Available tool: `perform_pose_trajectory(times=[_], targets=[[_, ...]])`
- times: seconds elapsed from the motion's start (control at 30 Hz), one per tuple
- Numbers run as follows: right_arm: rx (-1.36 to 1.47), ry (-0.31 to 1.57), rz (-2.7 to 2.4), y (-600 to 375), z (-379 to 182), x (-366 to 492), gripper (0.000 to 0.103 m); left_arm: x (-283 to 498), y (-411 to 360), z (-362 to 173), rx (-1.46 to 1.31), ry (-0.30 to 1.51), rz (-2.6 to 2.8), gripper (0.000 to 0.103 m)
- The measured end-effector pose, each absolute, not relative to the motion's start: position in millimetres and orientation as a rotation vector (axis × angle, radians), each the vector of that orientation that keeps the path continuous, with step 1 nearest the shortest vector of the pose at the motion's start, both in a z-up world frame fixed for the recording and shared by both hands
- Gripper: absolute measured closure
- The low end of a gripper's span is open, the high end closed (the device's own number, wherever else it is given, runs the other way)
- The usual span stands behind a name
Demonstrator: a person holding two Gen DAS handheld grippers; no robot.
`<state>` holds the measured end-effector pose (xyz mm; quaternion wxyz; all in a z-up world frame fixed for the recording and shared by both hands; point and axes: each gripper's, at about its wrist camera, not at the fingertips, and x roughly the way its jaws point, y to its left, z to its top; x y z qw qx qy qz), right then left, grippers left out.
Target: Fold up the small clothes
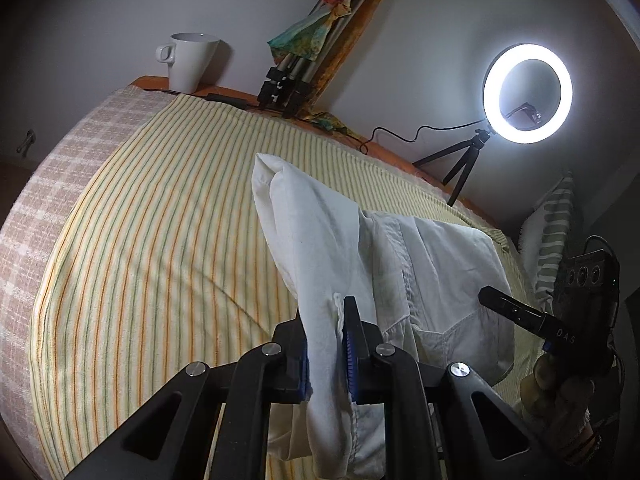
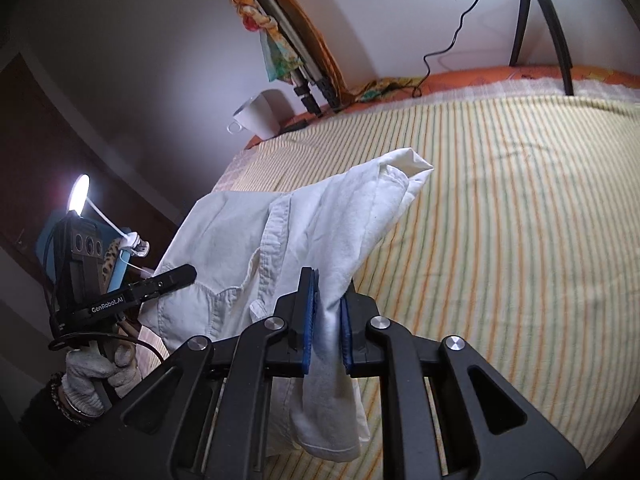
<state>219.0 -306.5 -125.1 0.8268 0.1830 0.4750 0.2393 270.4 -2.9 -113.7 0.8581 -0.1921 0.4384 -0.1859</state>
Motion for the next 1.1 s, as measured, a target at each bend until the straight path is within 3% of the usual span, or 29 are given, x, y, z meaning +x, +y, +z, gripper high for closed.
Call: perform_pose_trajectory(times=[0.67, 1.1], targets=[[0.344, 0.891, 0.369, -426.2, -83.5, 241.8, 0.091, 327.3, -163.6, -89.0, -0.308, 0.877, -0.588, 0.092], [0.293, 0.85, 0.205, -538.7, -70.2, 264.8, 0.092, 369.2, -315.0, -84.1, -0.225, 0.84, -0.719, 0.092]])
